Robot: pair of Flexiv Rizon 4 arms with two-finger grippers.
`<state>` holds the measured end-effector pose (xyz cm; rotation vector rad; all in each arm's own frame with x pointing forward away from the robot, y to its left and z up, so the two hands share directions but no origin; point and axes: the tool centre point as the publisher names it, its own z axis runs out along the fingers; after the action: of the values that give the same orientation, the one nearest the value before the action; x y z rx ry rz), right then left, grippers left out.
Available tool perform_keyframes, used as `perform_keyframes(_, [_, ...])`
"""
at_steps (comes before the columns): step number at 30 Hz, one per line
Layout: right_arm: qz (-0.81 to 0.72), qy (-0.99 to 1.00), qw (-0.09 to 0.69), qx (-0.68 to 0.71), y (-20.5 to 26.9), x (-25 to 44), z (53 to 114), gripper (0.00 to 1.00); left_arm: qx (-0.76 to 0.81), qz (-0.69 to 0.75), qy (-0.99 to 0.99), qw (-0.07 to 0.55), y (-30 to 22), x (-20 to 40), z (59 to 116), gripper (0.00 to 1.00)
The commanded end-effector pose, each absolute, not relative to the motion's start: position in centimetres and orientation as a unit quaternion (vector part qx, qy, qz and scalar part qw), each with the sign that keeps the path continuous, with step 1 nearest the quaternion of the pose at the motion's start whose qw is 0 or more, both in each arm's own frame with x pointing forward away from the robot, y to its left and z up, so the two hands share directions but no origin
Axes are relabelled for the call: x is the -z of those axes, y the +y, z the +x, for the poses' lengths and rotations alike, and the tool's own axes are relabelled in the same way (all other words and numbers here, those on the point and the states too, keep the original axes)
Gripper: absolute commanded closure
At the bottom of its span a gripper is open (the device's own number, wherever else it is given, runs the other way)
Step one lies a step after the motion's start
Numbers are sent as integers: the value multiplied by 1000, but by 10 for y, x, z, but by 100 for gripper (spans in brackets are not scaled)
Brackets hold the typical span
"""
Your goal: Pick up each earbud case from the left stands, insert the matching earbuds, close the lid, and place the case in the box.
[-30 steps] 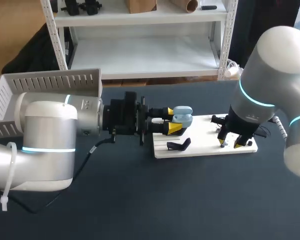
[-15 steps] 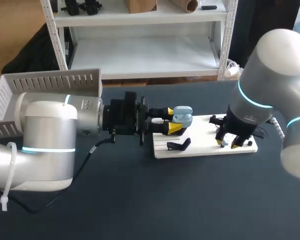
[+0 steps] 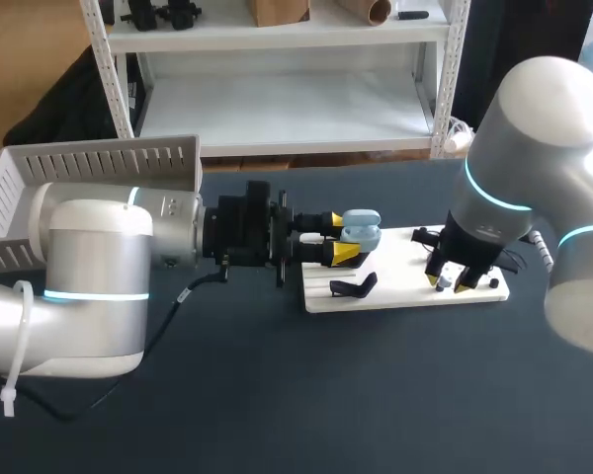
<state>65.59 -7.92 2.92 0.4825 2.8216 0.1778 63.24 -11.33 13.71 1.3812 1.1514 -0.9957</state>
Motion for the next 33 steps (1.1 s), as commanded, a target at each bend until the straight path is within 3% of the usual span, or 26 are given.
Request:
perform_keyframes(1, [168, 974, 136, -60, -79, -29, 654, 69, 415, 575, 478, 518, -113, -136, 632, 100])
perform_keyframes(33, [164, 975, 136, -57, -78, -28, 654, 70, 415, 575, 478, 518, -113, -136, 632, 100])
